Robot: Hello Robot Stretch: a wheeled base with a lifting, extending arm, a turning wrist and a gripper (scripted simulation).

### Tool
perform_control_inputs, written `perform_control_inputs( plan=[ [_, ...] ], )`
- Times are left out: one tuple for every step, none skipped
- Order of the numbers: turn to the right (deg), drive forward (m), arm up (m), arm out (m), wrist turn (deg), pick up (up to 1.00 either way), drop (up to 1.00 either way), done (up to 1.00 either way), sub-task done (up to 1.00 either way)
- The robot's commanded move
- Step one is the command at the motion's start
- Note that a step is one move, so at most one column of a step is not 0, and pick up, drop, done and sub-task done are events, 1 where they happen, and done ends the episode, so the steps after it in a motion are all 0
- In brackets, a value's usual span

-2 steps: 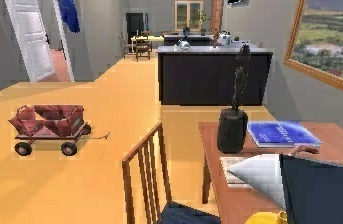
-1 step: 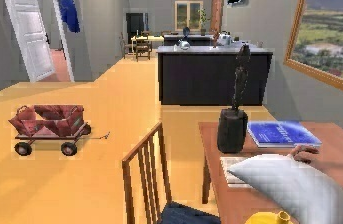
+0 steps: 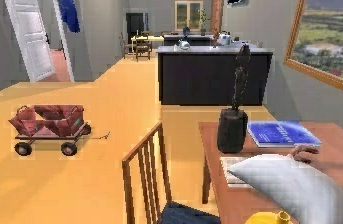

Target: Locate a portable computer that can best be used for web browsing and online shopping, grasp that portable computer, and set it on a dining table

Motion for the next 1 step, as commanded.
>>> perform_control_inputs(
  plan=[
    [0.0, 0.00, -0.32, 0.00, 0.0, 0.00, 0.00, 0.00, 0.00]
  ],
)
